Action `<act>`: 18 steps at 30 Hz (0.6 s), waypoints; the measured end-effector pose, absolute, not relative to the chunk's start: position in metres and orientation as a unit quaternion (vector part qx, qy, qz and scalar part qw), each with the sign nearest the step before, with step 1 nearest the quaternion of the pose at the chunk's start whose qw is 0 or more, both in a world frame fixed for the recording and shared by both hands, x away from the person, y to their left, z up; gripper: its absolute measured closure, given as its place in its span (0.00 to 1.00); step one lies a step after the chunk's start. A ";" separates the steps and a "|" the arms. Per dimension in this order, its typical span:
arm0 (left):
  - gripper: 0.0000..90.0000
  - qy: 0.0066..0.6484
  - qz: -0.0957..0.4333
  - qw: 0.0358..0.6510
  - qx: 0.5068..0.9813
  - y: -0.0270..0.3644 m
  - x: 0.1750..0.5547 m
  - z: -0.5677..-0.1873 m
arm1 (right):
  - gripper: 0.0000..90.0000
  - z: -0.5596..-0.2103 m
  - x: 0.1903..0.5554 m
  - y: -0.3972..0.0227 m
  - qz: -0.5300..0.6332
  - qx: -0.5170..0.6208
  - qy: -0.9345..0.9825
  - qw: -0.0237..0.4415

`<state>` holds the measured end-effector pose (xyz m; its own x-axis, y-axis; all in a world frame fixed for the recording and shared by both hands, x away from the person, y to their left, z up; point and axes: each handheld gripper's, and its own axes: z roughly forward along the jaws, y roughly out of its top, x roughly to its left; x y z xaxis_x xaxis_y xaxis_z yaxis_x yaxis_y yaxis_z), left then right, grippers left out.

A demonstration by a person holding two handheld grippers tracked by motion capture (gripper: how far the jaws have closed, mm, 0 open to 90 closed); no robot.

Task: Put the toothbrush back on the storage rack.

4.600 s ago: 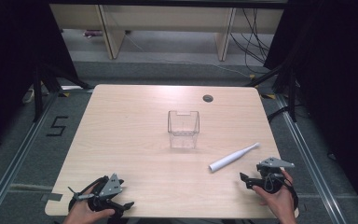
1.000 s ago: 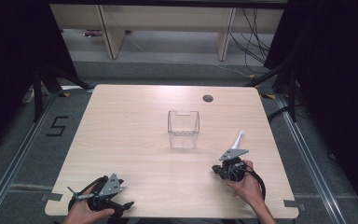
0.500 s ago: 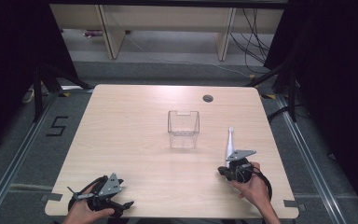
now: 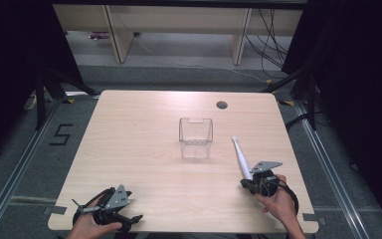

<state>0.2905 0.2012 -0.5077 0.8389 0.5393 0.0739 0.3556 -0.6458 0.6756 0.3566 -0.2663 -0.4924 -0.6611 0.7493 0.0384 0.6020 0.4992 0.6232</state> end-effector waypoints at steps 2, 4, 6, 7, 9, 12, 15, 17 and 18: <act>0.18 0.249 0.135 0.339 0.897 0.201 0.290 -0.508 | 0.98 -0.491 0.355 -0.268 0.306 0.406 0.854 0.110; 0.18 0.249 0.136 0.339 0.897 0.201 0.290 -0.508 | 0.97 -0.490 0.355 -0.272 0.300 0.397 0.860 0.116; 0.18 0.249 0.136 0.339 0.897 0.201 0.290 -0.508 | 0.97 -0.492 0.354 -0.273 0.307 0.402 0.855 0.116; 0.18 0.249 0.135 0.339 0.897 0.201 0.290 -0.508 | 0.97 -0.492 0.354 -0.274 0.307 0.402 0.855 0.115; 0.18 0.249 0.135 0.339 0.897 0.201 0.290 -0.508 | 0.97 -0.491 0.351 -0.275 0.303 0.417 0.850 0.110; 0.18 0.249 0.135 0.338 0.897 0.201 0.290 -0.508 | 0.96 -0.490 0.351 -0.279 0.296 0.411 0.855 0.112; 0.18 0.249 0.135 0.339 0.897 0.201 0.290 -0.508 | 0.96 -0.491 0.351 -0.281 0.297 0.411 0.855 0.112; 0.18 0.250 0.134 0.338 0.897 0.201 0.290 -0.508 | 0.95 -0.490 0.351 -0.281 0.296 0.414 0.854 0.112; 0.18 0.250 0.134 0.338 0.897 0.201 0.290 -0.508 | 0.95 -0.489 0.350 -0.280 0.296 0.413 0.854 0.112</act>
